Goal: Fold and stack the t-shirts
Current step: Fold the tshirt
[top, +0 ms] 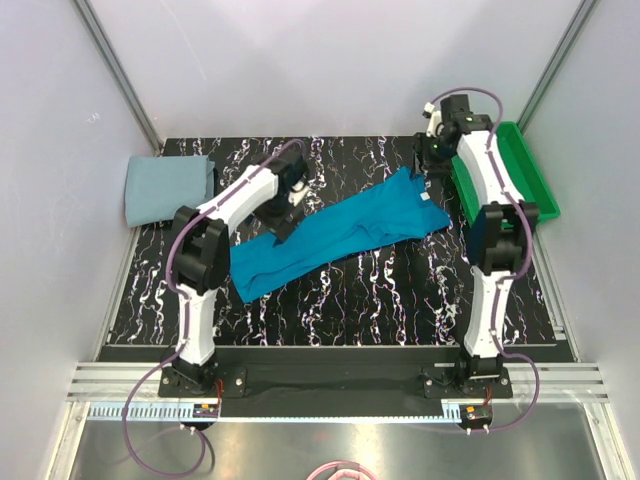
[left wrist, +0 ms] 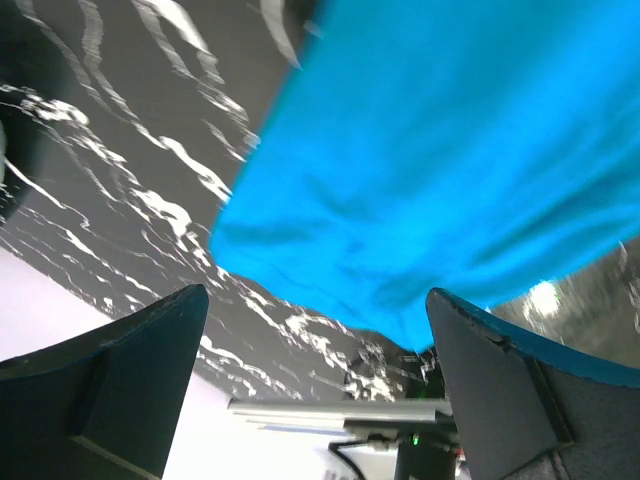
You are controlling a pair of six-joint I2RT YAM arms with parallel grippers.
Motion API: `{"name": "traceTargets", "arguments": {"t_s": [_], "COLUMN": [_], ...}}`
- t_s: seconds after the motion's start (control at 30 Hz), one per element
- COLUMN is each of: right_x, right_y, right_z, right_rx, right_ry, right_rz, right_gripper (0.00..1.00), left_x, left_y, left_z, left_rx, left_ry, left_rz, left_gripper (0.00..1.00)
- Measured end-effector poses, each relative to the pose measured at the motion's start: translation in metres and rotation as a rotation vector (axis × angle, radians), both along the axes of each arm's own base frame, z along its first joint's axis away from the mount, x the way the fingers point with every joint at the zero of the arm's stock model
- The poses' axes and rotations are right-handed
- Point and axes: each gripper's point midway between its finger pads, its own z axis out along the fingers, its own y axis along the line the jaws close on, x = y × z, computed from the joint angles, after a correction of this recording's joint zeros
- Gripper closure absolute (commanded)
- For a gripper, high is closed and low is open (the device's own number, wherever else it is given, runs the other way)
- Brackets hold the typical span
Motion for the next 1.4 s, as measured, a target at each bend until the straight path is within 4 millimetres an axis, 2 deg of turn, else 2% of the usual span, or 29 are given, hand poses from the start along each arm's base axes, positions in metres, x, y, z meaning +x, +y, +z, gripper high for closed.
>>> {"name": "traceTargets", "arguments": {"t_s": [0.07, 0.13, 0.23, 0.37, 0.53, 0.63, 0.8, 0.9, 1.0, 1.03, 1.07, 1.1, 1.17, 1.2, 1.3, 1.33, 1.4], "right_x": [-0.022, -0.039, -0.057, -0.085, -0.096, -0.094, -0.087, -0.085, -0.082, -0.081, -0.077, -0.073, -0.063, -0.057, -0.040, -0.034, -0.023], "right_y": [-0.006, -0.016, -0.035, -0.057, -0.063, -0.063, -0.065, -0.066, -0.067, -0.067, -0.067, -0.068, -0.069, -0.069, -0.071, -0.071, -0.072], "right_z": [0.008, 0.005, -0.020, -0.061, -0.092, -0.105, -0.124, -0.126, -0.126, -0.126, -0.126, -0.126, -0.125, -0.125, -0.125, -0.125, -0.125], "right_rx": [0.015, 0.027, 0.036, 0.041, 0.039, 0.034, 0.025, 0.020, 0.018, 0.017, 0.016, 0.015, 0.014, 0.014, 0.013, 0.012, 0.013], "right_ry": [0.031, 0.072, 0.164, 0.315, 0.413, 0.438, 0.460, 0.461, 0.459, 0.455, 0.449, 0.442, 0.419, 0.408, 0.369, 0.357, 0.330], "right_rz": [-0.021, -0.052, -0.104, -0.164, -0.178, -0.176, -0.175, -0.177, -0.175, -0.173, -0.170, -0.168, -0.164, -0.163, -0.158, -0.156, -0.152], "right_gripper": [0.45, 0.45, 0.45, 0.45, 0.45, 0.45, 0.45, 0.45, 0.46, 0.46, 0.46, 0.46, 0.47, 0.49, 0.53, 0.54, 0.54], "left_x": [0.014, 0.024, 0.030, 0.027, 0.025, 0.022, 0.012, 0.008, 0.006, 0.005, 0.003, 0.001, -0.004, -0.007, -0.019, -0.024, -0.030], "left_y": [0.008, 0.019, 0.036, 0.055, 0.073, 0.076, 0.070, 0.067, 0.063, 0.063, 0.063, 0.064, 0.066, 0.067, 0.068, 0.069, 0.068], "left_z": [-0.003, -0.011, -0.028, -0.044, -0.051, -0.054, -0.060, -0.063, -0.066, -0.067, -0.068, -0.069, -0.071, -0.071, -0.072, -0.072, -0.072], "left_rx": [-0.012, -0.018, -0.028, -0.055, -0.108, -0.139, -0.187, -0.208, -0.228, -0.231, -0.234, -0.233, -0.230, -0.227, -0.222, -0.222, -0.226], "left_ry": [-0.007, 0.003, 0.048, 0.116, 0.158, 0.181, 0.238, 0.266, 0.287, 0.294, 0.300, 0.310, 0.331, 0.341, 0.384, 0.398, 0.416], "left_rz": [0.039, 0.080, 0.137, 0.204, 0.277, 0.296, 0.297, 0.298, 0.298, 0.300, 0.303, 0.305, 0.312, 0.316, 0.324, 0.328, 0.333], "left_gripper": [0.01, 0.01, 0.01, 0.01, 0.03, 0.11, 0.24, 0.33, 0.37, 0.43, 0.45, 0.56, 0.67, 0.78, 0.80, 0.89, 0.90]}}
